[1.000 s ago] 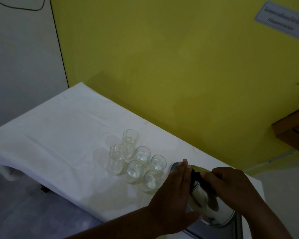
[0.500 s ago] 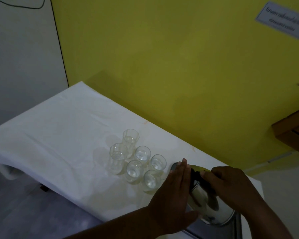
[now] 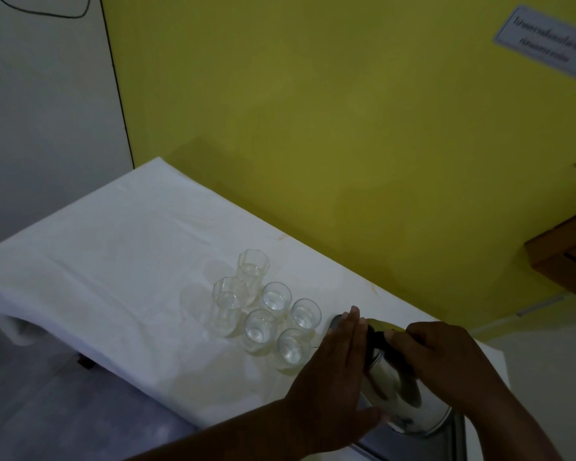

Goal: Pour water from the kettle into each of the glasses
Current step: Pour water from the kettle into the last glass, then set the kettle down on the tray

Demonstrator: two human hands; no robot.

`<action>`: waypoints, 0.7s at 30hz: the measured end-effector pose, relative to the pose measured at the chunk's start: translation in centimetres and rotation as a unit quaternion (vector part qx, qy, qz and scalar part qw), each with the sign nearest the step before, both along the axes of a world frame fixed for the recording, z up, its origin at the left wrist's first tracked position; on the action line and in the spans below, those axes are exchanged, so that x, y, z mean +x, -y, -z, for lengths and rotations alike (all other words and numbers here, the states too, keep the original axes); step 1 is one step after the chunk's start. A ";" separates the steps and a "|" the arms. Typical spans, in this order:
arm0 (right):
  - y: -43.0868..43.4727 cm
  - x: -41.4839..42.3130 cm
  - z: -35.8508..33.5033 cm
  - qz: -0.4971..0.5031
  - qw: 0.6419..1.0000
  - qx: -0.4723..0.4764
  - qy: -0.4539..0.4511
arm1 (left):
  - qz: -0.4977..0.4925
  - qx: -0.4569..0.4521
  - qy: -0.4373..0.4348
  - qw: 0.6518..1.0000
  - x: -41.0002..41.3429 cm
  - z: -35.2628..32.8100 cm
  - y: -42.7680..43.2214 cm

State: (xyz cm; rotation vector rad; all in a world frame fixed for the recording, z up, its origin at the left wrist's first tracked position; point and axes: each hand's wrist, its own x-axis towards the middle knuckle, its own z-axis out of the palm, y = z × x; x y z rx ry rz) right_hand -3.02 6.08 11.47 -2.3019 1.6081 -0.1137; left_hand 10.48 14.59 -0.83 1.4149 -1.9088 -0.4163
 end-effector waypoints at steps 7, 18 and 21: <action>-0.3 -0.2 0.8 0.016 1.000 0.006 0.011 | 0.005 0.029 -0.001 1.000 0.1 0.3 0.1; -2.6 -2.3 4.9 0.133 0.970 0.082 0.188 | 0.003 0.010 0.116 0.993 0.3 0.5 0.3; -4.0 -2.9 6.8 0.192 0.938 0.105 0.268 | 0.033 0.019 0.127 0.991 0.2 0.5 0.7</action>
